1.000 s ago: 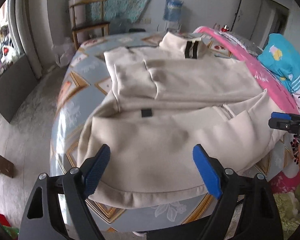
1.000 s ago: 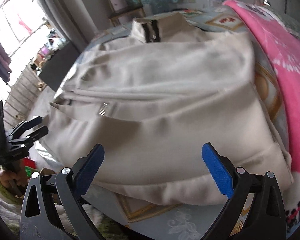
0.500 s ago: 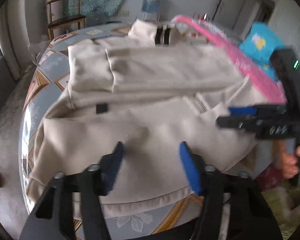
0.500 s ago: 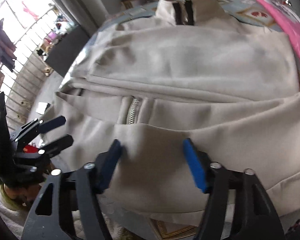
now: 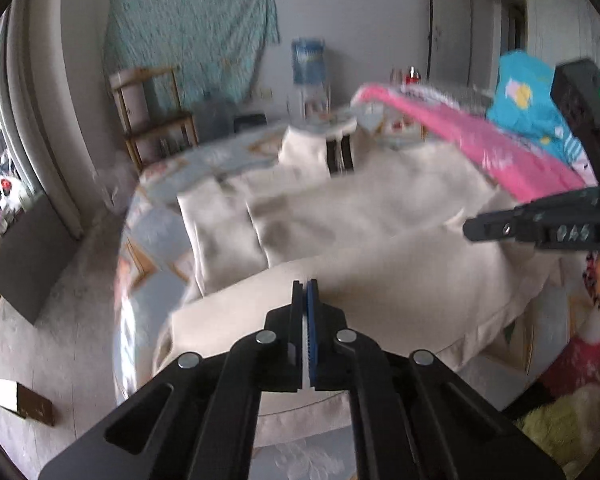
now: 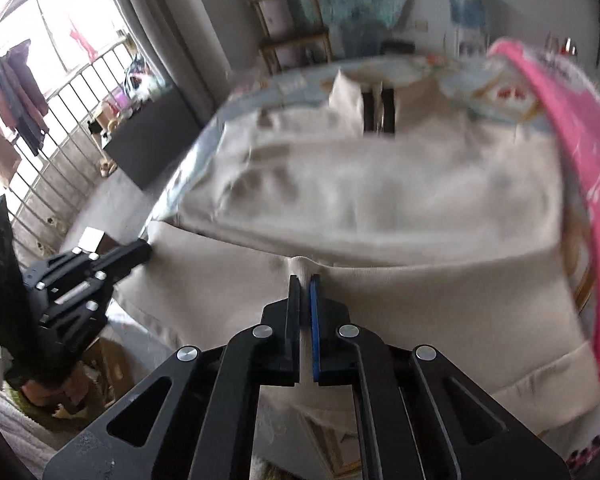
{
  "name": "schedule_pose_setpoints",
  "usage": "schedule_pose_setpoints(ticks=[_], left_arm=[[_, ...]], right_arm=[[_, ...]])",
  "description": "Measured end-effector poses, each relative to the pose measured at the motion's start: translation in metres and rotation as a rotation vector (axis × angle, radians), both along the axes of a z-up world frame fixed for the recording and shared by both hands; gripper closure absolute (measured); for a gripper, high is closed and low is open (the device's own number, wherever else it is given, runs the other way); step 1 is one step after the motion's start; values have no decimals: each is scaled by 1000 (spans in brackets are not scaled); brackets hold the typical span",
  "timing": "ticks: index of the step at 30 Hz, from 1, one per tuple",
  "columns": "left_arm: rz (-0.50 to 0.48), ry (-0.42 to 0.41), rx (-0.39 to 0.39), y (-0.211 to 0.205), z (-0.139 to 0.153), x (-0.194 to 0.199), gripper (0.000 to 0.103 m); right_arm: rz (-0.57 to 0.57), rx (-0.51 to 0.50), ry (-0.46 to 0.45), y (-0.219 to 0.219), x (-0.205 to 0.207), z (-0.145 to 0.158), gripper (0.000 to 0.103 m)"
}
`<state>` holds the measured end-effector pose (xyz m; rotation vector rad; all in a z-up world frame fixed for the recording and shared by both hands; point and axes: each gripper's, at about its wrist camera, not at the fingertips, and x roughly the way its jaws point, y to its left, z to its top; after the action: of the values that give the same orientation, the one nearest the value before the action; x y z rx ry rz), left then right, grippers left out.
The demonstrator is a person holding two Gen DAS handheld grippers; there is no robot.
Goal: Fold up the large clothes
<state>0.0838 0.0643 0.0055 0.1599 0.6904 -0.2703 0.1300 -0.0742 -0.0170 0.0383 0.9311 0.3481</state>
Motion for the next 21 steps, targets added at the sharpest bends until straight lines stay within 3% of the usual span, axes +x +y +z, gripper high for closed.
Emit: schedule_pose_setpoints(ticks=[3,7,10,13,15,17,21], left_arm=[[8,-5,55,-7,-14,14,101],[-2,49,117,-16,-52,33,101],[-5,87,132,-20,-71,38,101],[6,96,115,-19,-76,37,101],[12,100,107,-19,-75,37,101],[14,104,99,-18,-76,37,101],[14,112,85,-16,-75,40,101]], right_arm=[[-12,-14,10,1,15,-17,99],[-21,-51,52,1,29,-54,99],[-27,-47,53,-1,28,-65,99],[-33,-23,59,-5,26,-65,95],[-49,-9,62,-10,23,-58,81],[-54,2,29,-14,16,-44,73],[48,56,-29,-4,0,-20,73]])
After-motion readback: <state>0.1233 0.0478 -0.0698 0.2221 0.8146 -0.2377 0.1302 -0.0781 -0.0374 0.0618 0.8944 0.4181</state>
